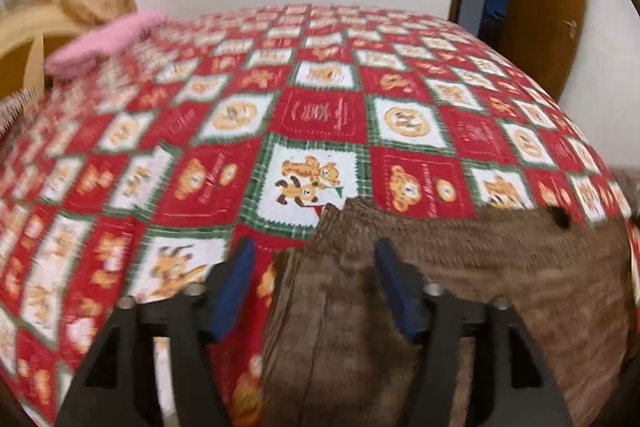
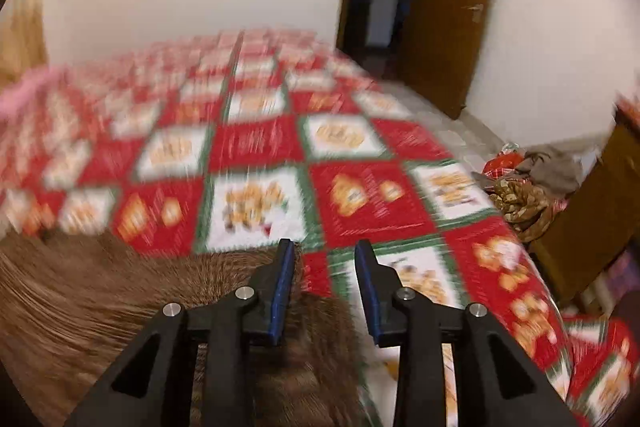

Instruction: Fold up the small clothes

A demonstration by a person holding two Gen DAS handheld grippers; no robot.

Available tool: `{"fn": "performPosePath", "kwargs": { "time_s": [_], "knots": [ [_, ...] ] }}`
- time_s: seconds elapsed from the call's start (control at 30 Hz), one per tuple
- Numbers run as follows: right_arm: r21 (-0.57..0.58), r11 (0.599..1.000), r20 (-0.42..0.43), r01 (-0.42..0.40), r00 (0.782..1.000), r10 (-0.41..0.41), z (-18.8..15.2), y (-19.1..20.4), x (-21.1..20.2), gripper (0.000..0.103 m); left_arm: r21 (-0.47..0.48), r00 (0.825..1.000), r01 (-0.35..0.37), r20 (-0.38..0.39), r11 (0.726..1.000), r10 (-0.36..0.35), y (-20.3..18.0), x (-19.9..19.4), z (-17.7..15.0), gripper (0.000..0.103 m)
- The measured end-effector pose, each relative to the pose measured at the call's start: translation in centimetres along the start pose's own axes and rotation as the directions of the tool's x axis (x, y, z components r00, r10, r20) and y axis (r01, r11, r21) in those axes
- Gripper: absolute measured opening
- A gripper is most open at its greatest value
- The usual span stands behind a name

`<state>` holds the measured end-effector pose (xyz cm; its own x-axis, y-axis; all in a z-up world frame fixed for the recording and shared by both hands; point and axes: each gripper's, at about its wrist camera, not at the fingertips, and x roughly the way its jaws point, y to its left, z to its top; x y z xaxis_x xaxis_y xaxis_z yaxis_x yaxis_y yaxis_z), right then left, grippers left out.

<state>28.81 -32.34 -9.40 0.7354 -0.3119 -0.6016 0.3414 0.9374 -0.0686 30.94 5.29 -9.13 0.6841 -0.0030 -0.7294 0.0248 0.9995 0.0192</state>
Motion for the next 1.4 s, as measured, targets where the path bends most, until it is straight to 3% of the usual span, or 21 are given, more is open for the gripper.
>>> {"fn": "performPosePath", "kwargs": {
  "time_s": [0.1, 0.27, 0.47, 0.57, 0.87, 1.0, 1.13, 1.23, 1.3, 1.4],
  "knots": [
    [0.023, 0.999, 0.072, -0.027, 0.997, 0.025, -1.2, -0.2, -4.8, 0.051, 0.048, 0.999, -0.022, 0.032, 0.999, 0.020, -0.7, -2.4, -0.9, 0.069],
    [-0.040, 0.990, 0.017, -0.139, 0.990, 0.139, -5.2, 1.9, -8.4, 0.051, 0.062, 1.000, -0.002, 0.013, 0.998, 0.001, -2.0, -4.5, -3.2, 0.069],
    [-0.080, 0.982, -0.095, -0.170, 0.982, 0.162, -9.5, 3.0, -7.5, 0.051, 0.094, 1.000, -0.014, -0.011, 0.995, 0.015, -3.6, -5.7, -6.1, 0.069],
    [-0.094, 0.982, -0.131, -0.162, 0.980, 0.149, -10.9, 2.8, -6.9, 0.042, 0.096, 0.999, -0.033, -0.018, 0.995, 0.035, -3.9, -6.3, -7.1, 0.069],
    [-0.144, 0.979, -0.134, -0.146, 0.983, 0.127, -12.1, 2.0, -8.9, 0.042, 0.117, 0.994, -0.111, 0.006, 0.987, 0.111, -3.7, -7.9, -8.2, 0.069],
    [-0.127, 0.987, -0.106, -0.094, 0.991, 0.081, -12.6, 1.2, -11.0, 0.042, 0.122, 0.991, -0.135, 0.028, 0.983, 0.132, -3.3, -8.8, -8.1, 0.070],
    [-0.162, 0.974, -0.064, -0.160, 0.986, 0.151, -12.5, 3.6, -13.4, 0.042, 0.121, 0.989, -0.144, 0.052, 0.982, 0.139, -3.0, -9.5, -8.1, 0.075],
    [-0.192, 0.949, -0.074, -0.250, 0.968, 0.240, -12.5, 6.6, -14.0, 0.042, 0.083, 0.992, -0.122, 0.050, 0.989, 0.118, -2.1, -9.8, -8.4, 0.087],
    [-0.210, 0.934, -0.080, -0.290, 0.957, 0.279, -12.9, 8.4, -14.1, 0.042, 0.004, 0.996, -0.083, 0.044, 0.997, 0.083, -0.6, -9.9, -9.0, 0.095],
    [-0.246, 0.911, -0.124, -0.332, 0.943, 0.310, -14.2, 10.5, -13.1, 0.042, -0.170, 1.000, -0.013, 0.015, 0.985, 0.016, 2.4, -9.3, -10.8, 0.095]
  ]
}}
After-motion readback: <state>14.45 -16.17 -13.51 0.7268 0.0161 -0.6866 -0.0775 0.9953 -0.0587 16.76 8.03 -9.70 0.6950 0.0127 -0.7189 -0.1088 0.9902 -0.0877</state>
